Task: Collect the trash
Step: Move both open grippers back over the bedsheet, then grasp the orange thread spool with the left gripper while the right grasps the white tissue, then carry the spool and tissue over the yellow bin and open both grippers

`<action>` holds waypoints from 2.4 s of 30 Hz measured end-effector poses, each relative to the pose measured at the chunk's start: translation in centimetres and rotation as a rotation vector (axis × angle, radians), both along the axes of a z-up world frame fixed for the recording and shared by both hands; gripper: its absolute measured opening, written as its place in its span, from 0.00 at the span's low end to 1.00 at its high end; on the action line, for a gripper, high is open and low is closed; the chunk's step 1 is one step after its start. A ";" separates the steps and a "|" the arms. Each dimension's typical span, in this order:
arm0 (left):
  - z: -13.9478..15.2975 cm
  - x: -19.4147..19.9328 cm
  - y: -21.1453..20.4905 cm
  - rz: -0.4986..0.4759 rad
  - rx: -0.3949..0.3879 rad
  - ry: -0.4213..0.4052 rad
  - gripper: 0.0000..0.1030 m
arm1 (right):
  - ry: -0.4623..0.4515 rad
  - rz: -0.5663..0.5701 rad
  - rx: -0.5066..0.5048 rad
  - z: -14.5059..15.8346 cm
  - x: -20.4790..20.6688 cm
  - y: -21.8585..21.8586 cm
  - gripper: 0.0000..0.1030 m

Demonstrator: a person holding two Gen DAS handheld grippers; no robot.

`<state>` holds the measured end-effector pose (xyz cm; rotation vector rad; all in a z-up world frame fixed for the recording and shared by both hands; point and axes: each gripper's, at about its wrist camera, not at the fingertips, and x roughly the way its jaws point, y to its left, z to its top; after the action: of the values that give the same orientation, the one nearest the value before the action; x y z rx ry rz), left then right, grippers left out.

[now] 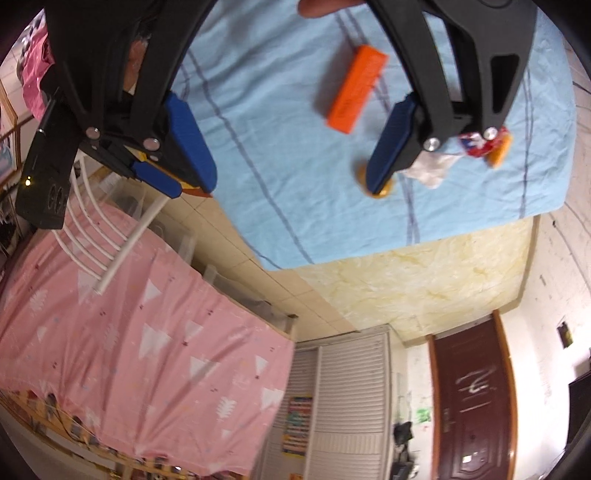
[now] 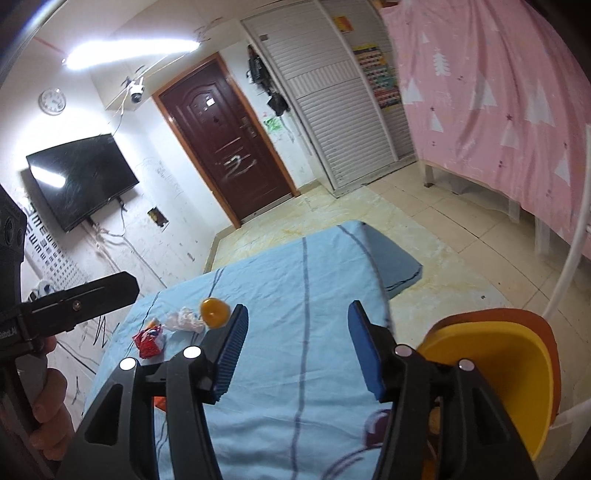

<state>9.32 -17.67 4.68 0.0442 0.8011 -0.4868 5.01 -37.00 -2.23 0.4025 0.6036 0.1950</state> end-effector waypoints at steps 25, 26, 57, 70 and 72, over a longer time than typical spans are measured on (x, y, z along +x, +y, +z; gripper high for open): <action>-3.4 7.4 17.8 0.284 0.058 0.071 0.77 | 0.048 0.293 -0.213 0.6 7.8 17.2 0.59; -3.7 7.6 18.1 0.289 0.062 0.082 0.77 | 0.054 0.305 -0.230 0.4 8.1 17.9 0.59; -10.3 11.8 18.9 0.326 0.206 0.235 0.50 | 0.198 0.411 -0.374 -4.3 13.6 23.5 0.59; -9.9 9.7 20.0 0.354 0.175 0.235 0.15 | 0.180 0.355 -0.387 -4.1 13.2 22.3 0.26; -9.5 9.5 20.5 0.366 0.164 0.233 0.15 | 0.170 0.357 -0.366 -3.7 12.9 22.1 0.26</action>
<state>18.79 2.88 -4.82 -0.0078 1.0510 -0.0791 17.94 -14.95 -5.97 -0.0474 0.8600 0.3859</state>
